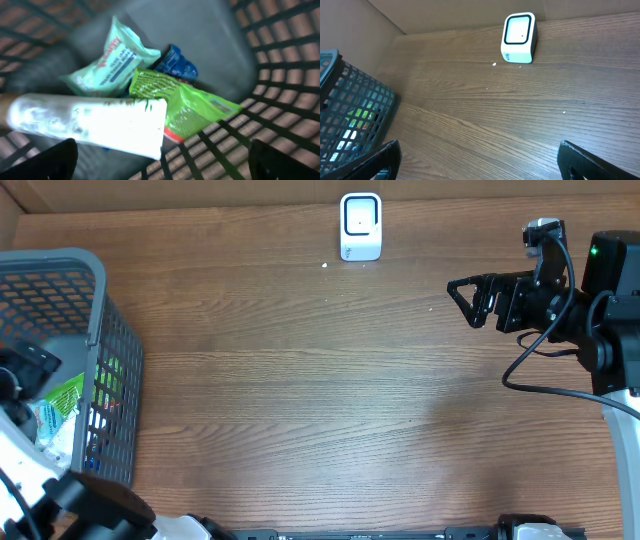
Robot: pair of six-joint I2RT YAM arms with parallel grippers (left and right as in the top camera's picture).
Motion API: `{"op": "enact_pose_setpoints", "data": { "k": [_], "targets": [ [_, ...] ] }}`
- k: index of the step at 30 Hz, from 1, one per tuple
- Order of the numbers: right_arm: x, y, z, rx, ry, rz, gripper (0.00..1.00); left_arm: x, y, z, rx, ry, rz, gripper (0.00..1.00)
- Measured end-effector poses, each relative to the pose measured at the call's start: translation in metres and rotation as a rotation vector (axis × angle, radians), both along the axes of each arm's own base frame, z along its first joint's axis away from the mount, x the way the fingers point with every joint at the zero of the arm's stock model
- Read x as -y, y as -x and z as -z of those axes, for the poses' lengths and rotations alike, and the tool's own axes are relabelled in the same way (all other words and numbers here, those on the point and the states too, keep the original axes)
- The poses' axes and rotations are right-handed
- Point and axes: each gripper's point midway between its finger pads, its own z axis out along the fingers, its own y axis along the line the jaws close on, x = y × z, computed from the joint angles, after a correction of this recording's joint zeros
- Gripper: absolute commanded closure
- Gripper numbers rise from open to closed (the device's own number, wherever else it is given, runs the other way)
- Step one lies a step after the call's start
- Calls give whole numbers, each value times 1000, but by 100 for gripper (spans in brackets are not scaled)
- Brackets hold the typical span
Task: Scan the item barcode
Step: 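Reach the left gripper into the basket and grasp the green snack bag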
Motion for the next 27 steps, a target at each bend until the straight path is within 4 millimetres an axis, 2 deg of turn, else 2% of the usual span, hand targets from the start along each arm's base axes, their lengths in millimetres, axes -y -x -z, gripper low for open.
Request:
{"op": "enact_pose_setpoints", "data": {
  "k": [4,9,12,14,15,16,18,22,23,27],
  "targets": [
    [0,0,0,0,0,0,0,-5,-6,40,-17,25,12,0],
    [0,0,0,0,0,0,0,-20,-25,65,11,-12,48,0],
    [0,0,0,1,0,0,0,-14,-35,82,-7,5,117,0],
    [0,0,0,0,0,0,0,-5,-42,97,-31,32,168,6],
    [0,0,0,0,0,0,0,-1,-45,103,-44,42,191,11],
    [0,0,0,0,0,0,0,4,-48,109,-57,53,213,22],
    [0,0,0,0,0,0,0,13,-51,120,-88,69,260,51],
    [0,0,0,0,0,0,0,23,-57,127,-116,71,328,92],
    [0,0,0,0,0,0,0,25,-59,127,-116,69,339,96],
    [0,0,0,0,0,1,0,30,-59,127,-120,77,354,96]
  ]
}}
